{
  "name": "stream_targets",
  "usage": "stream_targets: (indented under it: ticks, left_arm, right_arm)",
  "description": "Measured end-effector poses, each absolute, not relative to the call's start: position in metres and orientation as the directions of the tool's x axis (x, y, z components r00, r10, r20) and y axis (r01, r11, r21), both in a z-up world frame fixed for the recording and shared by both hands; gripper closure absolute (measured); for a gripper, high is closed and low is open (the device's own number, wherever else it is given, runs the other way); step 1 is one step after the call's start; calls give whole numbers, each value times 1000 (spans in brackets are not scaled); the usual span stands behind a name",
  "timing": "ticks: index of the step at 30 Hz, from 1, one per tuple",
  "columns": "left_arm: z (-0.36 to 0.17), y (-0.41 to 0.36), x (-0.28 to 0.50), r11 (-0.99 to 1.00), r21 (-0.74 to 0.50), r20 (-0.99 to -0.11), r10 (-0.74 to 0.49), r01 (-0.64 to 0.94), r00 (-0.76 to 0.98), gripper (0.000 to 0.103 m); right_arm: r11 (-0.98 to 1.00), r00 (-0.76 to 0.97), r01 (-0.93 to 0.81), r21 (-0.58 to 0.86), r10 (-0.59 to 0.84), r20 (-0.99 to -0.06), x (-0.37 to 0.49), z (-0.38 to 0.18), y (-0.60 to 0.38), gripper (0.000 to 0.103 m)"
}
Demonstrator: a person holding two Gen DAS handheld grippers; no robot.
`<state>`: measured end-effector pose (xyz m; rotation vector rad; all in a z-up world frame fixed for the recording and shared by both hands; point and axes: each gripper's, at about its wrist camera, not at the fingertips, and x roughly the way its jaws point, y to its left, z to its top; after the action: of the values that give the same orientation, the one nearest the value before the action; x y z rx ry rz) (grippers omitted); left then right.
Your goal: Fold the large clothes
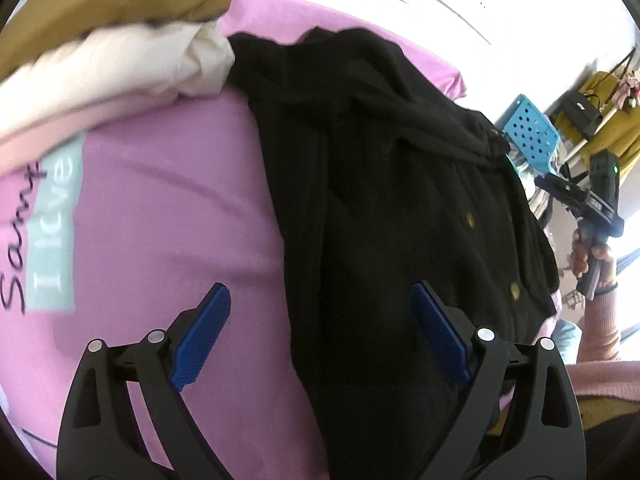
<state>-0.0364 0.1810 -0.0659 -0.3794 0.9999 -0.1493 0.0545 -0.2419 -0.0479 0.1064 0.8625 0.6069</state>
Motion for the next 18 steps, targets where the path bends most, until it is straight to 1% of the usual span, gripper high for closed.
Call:
stream_targets:
  ticks: [2,10,15,18]
  left_arm:
    - [-69,180,-43,912,-406,-783,-320,-49,533,12]
    - [-72,171,-62,902,-430,-768,-343,-38,542,12]
    - [-73,166,-68,890,-457,-757,-378,-19,533,9]
    - [-74,160,-70,875,-484,-747,-413,1,521,9]
  right_arm:
    - [824,487,-434,365,555,-674,42,-54,-260,16]
    - [793,429,-358,494,609,-667,12,-91,-291,15]
    - [783,406,-368,502,620,-671,0,-105,-284,15]
    - [784,411,-393,481,618,-670,-3,-105,-278,13]
